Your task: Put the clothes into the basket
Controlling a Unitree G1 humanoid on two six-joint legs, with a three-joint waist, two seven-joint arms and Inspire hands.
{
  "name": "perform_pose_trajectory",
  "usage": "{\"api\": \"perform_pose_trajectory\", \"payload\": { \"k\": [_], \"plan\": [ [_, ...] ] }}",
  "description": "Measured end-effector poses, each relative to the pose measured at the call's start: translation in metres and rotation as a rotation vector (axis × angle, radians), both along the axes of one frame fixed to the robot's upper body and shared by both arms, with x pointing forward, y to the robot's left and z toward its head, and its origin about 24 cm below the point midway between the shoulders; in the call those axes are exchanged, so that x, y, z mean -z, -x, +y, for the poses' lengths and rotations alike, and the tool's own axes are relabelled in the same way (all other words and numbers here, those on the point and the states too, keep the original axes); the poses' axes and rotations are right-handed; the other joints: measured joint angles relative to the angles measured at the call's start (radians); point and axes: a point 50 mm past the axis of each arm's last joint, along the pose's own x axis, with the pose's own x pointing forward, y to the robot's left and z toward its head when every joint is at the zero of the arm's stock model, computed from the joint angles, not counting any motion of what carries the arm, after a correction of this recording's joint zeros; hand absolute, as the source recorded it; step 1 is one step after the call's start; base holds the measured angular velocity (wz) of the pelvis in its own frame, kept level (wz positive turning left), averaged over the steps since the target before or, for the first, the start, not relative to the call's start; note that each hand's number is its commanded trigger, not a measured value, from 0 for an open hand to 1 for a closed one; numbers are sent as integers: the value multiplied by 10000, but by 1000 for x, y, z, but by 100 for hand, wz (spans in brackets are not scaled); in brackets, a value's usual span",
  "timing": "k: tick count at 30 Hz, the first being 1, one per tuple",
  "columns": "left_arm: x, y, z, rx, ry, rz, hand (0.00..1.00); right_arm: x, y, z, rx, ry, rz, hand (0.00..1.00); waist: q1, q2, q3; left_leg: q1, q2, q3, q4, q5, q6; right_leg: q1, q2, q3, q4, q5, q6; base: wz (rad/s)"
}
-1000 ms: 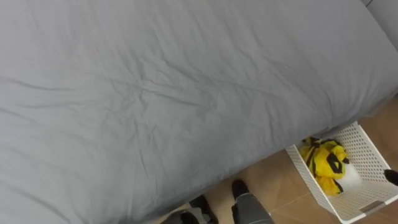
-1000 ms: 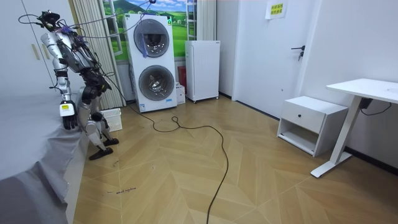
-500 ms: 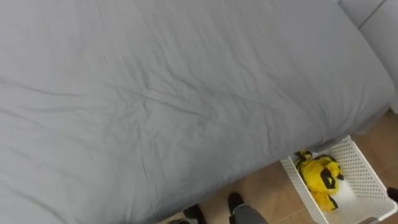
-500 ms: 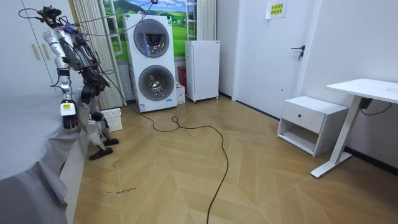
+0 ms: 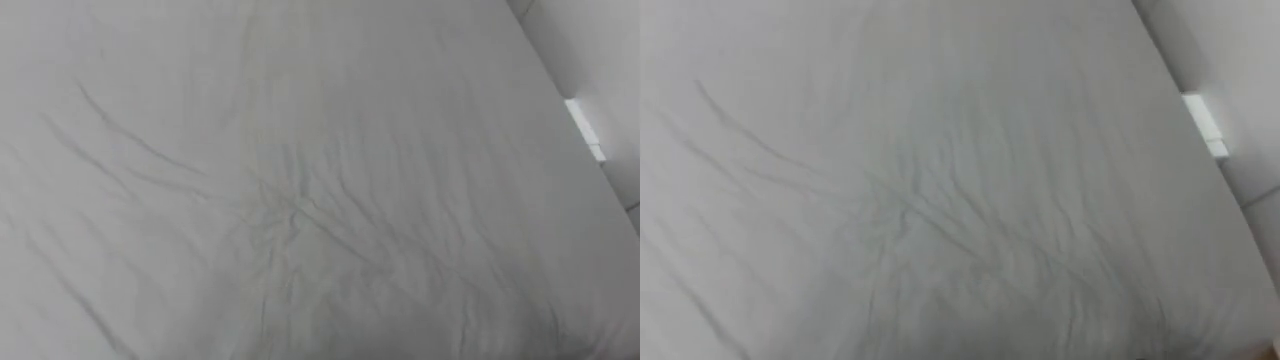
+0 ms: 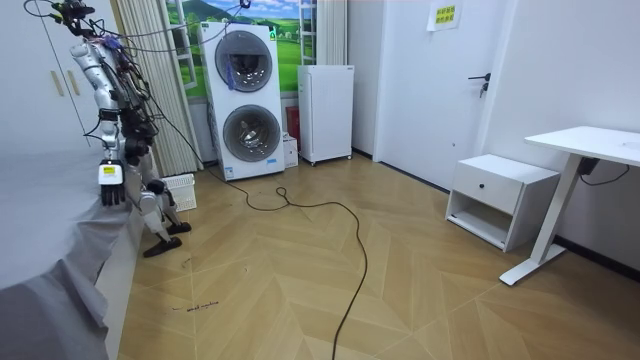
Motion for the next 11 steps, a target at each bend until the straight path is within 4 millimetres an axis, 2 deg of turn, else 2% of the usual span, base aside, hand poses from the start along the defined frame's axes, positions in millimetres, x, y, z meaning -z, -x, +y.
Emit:
{"api": "perform_pose_trajectory", "payload": {
  "k": [2,6,8,11],
  "plan": [
    [1,-1,-4,171,-50,-2,0,5,6,9,-145,-475,76,0,32,-37,5,225,-129,-296,-70,-3,-3,405,-54,-229,-148,-34,55,50],
    [2,-1,-9,109,-195,-47,0,10,14,14,-214,-631,500,0,326,-55,11,502,-135,-351,-183,-13,-16,679,-49,-244,-144,-33,56,9],
    [3,-1,-10,33,-294,-37,0,11,16,16,-555,-592,720,0,446,-62,67,706,-130,-399,-230,-35,-48,913,-39,-430,-151,-33,57,4],
    [4,2,-15,-224,-261,-38,0,12,22,16,-1070,-408,1119,0,614,27,128,920,-105,-409,-217,-93,-74,1070,-16,-410,-146,-34,58,-2]
  ]
}}
